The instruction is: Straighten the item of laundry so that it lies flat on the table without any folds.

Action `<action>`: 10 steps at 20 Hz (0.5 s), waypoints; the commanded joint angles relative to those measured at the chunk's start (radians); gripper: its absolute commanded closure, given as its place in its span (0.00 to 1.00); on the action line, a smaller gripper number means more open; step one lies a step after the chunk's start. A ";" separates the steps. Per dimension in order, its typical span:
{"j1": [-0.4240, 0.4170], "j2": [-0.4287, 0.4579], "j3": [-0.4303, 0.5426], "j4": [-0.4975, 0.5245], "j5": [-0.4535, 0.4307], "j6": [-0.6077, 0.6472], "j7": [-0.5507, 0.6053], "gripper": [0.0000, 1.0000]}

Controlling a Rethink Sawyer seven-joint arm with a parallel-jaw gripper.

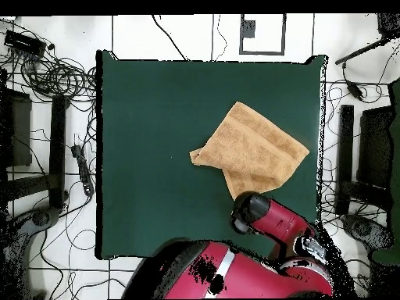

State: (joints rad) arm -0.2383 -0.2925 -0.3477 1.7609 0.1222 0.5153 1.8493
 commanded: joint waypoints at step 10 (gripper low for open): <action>0.031 0.034 0.210 -0.227 -0.024 -0.044 0.085 0.00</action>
State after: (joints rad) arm -0.2385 -0.2969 -0.3535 1.7315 0.0445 0.5442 1.8491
